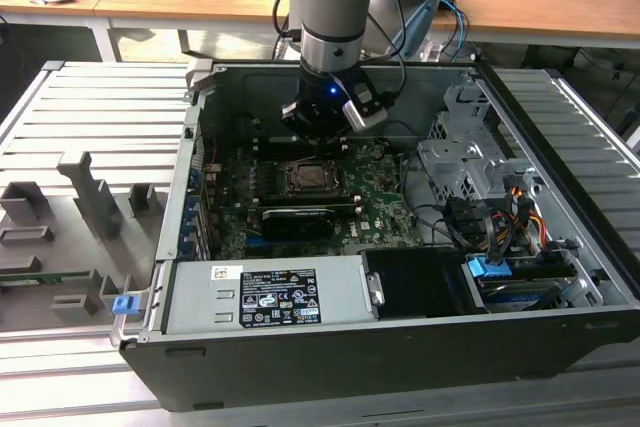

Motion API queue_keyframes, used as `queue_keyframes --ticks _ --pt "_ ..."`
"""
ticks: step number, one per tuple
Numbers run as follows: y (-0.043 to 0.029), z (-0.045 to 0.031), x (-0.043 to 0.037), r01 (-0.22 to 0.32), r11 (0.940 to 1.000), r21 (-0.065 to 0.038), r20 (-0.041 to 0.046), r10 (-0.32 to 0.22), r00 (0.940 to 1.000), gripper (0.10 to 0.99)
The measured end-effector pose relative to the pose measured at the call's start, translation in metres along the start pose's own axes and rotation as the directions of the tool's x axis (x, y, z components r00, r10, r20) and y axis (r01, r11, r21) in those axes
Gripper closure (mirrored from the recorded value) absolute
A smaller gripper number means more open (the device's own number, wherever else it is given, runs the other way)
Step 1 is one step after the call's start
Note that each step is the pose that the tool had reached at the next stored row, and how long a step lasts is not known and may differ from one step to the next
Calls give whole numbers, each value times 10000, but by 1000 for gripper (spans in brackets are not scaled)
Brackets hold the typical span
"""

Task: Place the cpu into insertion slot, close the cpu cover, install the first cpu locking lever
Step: 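Close the cpu cover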

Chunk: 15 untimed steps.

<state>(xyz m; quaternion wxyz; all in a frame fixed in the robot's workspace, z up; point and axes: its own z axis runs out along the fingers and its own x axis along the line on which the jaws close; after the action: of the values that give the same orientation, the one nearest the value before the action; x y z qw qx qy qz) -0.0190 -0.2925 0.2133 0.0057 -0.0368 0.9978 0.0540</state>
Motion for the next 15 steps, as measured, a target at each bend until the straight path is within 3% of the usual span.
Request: queue_keyframes --ticks 11,13,15 --pt "-3 34 0 -1 9999 132 -10 1 10000 980" --pt "-3 42 0 -1 9998 219 -17 2 10000 980" --pt "4 55 -1 3 9993 371 -27 -2 10000 980"
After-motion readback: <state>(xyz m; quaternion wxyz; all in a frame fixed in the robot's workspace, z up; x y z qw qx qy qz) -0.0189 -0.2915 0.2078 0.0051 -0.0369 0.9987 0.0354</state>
